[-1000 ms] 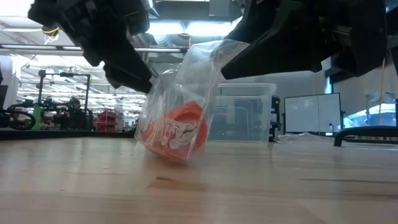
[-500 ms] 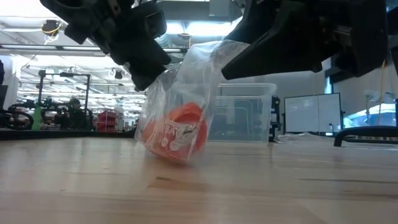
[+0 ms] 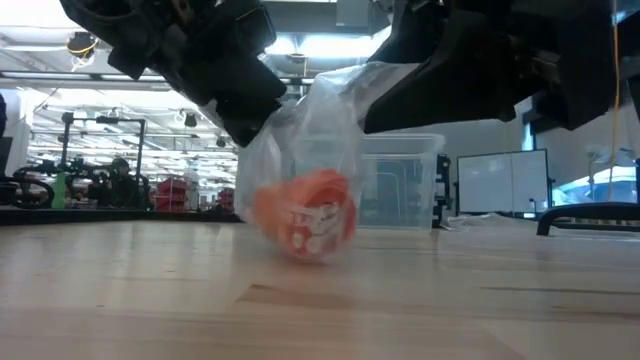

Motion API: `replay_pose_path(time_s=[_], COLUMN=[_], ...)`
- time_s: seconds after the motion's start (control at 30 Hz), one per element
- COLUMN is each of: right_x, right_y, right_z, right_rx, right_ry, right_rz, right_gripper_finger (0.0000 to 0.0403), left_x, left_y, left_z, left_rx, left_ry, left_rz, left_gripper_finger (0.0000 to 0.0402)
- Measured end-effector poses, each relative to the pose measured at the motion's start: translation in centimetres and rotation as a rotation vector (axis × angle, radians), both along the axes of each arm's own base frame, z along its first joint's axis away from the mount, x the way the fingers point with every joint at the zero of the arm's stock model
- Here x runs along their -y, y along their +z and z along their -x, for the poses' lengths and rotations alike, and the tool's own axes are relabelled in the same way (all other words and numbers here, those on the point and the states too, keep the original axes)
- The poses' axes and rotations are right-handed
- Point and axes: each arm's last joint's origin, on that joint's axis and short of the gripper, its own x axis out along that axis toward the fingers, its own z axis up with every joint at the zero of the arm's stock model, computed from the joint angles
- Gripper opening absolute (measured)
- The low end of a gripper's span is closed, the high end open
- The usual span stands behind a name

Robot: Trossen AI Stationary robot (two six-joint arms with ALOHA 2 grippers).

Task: Roll bandage
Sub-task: Put the transparent zip bag with the orange bandage into the transparent bin

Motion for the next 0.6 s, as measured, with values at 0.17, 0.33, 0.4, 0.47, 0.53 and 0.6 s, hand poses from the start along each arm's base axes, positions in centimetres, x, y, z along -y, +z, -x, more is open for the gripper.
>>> replay_pose_path(time_s=[0.17,0.33,0.4,0.47,0.53,0.6], right_x=[0.1,-0.2,-0.6,-1.2,-1.3,-1.2], right_y=[0.4,1.3,2.5,4.2,5.6,6.8], right_z=[0.1,0.6,1.5,2.8,4.5,6.2], right_rx=[0.015,0.046,0.067,0.06,0.042,0.037], right_ry=[-0.02,-0.038,-0.047,-0.055,-0.096,-0.15], right_rz=[0.006,0.01,0.012,-0.009,-0.056,-0.166], right_gripper_finger=[0.0259,0.0259,0.0259,0.0259,0.0259,0.0259], left_x=[0.2,0.0,0.0,0.0,0.0,0.1], left_y=[0.2,-0.1,-0.1,0.1,0.4,0.9], left_z=[-0.1,0.0,0.0,-0.1,-0.2,-0.4], left_rx=[0.034,0.006,0.004,0.027,0.062,0.127], left_ry=[-0.007,0.043,0.072,0.096,0.115,0.114], left_rz=[-0.02,-0.052,-0.072,-0.083,-0.086,-0.087], left_gripper_finger=[0.0061,0.0013,0.0007,0.0003,0.0005,0.0002])
